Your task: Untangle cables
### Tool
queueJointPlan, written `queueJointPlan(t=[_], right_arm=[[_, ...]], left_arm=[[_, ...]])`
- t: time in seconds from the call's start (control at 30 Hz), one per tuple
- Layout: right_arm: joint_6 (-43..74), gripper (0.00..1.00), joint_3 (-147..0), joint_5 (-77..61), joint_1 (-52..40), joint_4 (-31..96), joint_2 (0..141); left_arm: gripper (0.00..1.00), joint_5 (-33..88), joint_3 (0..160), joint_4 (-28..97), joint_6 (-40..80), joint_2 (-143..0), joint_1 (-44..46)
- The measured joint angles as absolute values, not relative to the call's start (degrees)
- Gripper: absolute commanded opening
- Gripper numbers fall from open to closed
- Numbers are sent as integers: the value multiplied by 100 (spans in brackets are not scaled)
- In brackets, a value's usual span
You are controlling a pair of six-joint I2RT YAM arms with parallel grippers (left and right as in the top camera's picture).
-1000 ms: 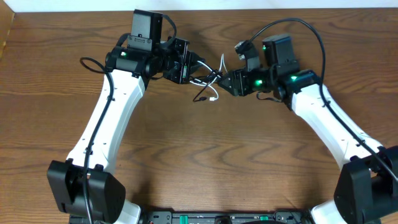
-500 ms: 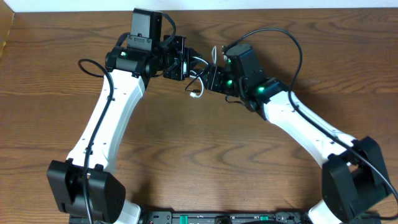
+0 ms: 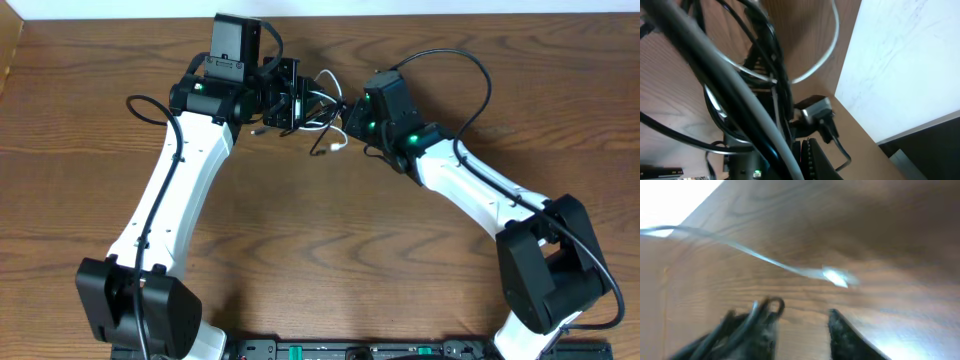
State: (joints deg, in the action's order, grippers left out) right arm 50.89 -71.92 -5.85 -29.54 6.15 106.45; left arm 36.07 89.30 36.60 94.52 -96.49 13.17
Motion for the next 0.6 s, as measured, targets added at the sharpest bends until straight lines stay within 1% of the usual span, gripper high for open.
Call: queueJointPlan(t=[0.1, 0.33, 0.43, 0.53, 0.57, 0.6], right_arm=[[4668, 38, -7188, -1278, -2832, 274, 10645], [3583, 33, -7188, -3124, -2405, 530, 10645], [3199, 33, -7175, -3715, -2209, 447, 10645], [2897, 35, -6960, -4342, -2036, -132, 10645], [2862, 39, -6785, -4545, -1997, -615, 10645], [2864, 39, -6490, -4890, -1959, -1323, 10645]], left_arm=[[8, 3607, 8932, 3656, 9452, -9649, 1315], [7, 3612, 8932, 3527, 9498, -9649, 1135], [8, 3629, 8930, 3363, 9605, -9649, 1037], [8, 3684, 8930, 3092, 9703, -9649, 982], [8, 3699, 8930, 3037, 9732, -9649, 978], [7, 3717, 8930, 2965, 9771, -9649, 980]])
